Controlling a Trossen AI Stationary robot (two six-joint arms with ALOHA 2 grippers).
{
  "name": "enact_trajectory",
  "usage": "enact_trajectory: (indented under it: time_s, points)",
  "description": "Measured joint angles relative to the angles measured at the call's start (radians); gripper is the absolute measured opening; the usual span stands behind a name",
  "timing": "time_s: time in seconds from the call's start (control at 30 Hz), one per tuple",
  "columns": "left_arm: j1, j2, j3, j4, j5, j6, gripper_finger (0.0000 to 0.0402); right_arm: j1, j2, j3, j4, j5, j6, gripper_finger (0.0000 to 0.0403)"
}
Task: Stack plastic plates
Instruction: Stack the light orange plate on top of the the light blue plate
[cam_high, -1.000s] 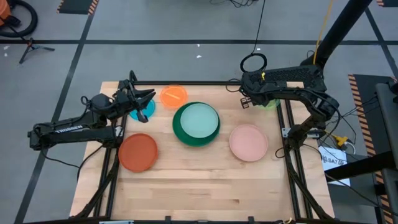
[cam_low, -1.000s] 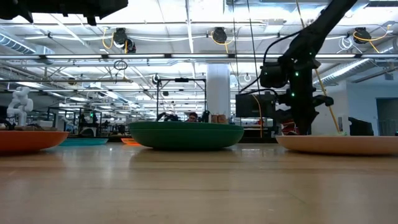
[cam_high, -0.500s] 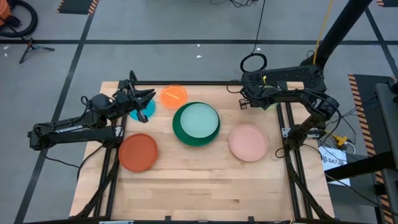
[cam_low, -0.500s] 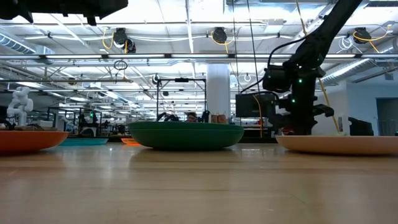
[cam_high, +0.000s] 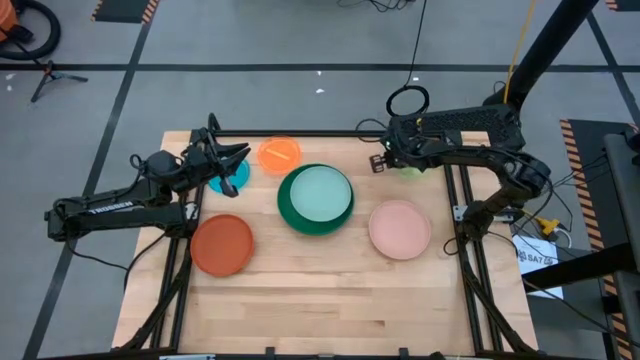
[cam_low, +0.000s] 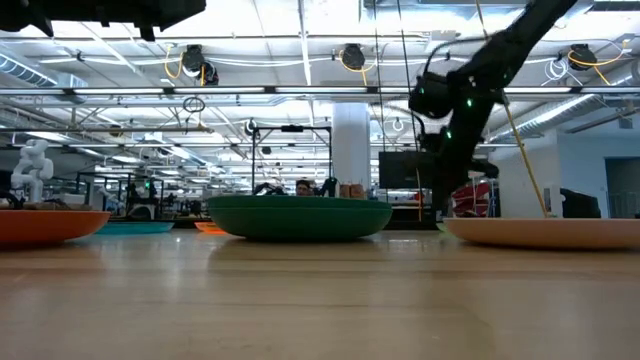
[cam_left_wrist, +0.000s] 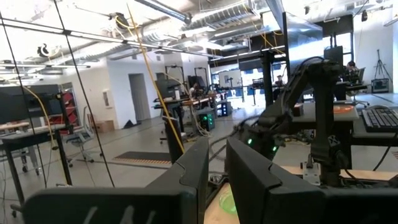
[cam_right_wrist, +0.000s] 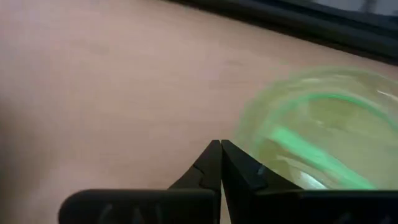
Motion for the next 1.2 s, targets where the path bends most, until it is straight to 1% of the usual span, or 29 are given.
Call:
enact_trajectory:
  time_s: [0.07,0.13,0.2,0.3,0.37,0.47,0.6,0.7,0.77,0.83,0.93,1.03,1.2]
  points:
    - [0.000,0.000,0.000,0.000,0.000,-0.001,0.0065,0.032,-0.033,0.034,-0.046,-0.089,-0.055,0.0000]
    - [-0.001,0.000,0.000,0.000,0.000,-0.012,0.0065,0.066,-0.066,0.065,-0.143,-0.207,-0.149,0.0000]
    - [-0.001,0.000,0.000,-0.003,0.000,-0.026,0.0065,0.103,-0.097,0.094,-0.247,-0.296,-0.219,0.0000]
    - [-0.001,0.000,0.000,-0.005,0.000,-0.055,0.0065,0.160,-0.141,0.112,-0.381,-0.371,-0.307,0.0000]
    - [-0.002,0.000,0.000,-0.005,0.000,-0.075,0.0065,0.198,-0.166,0.112,-0.449,-0.366,-0.304,0.0004]
    - [-0.002,0.000,0.000,-0.005,0.000,-0.101,0.0065,0.232,-0.181,0.112,-0.527,-0.318,-0.178,0.0026]
    - [-0.002,0.000,0.000,-0.036,0.000,-0.116,0.0065,0.248,-0.183,0.112,-0.678,-0.301,0.023,0.0080]
    - [-0.002,0.001,0.000,-0.059,0.000,-0.116,0.0065,0.258,-0.182,0.111,-0.802,-0.267,0.087,0.0129]
    - [-0.002,0.000,0.000,-0.061,0.000,-0.116,0.0065,0.258,-0.182,0.100,-0.837,-0.216,0.073,0.0160]
    - [-0.002,0.000,0.000,-0.074,0.000,-0.114,0.0065,0.257,-0.181,0.085,-0.853,-0.180,0.014,0.0185]
    - [-0.002,0.000,0.000,-0.081,0.000,-0.111,0.0065,0.253,-0.181,0.045,-0.819,-0.177,-0.089,0.0207]
    - [-0.002,0.000,0.000,-0.081,0.000,-0.111,0.0065,0.239,-0.181,0.001,-0.752,-0.191,-0.157,0.0211]
    - [-0.002,0.000,0.000,-0.080,0.000,-0.108,0.0065,0.226,-0.181,-0.053,-0.675,-0.183,-0.236,0.0202]
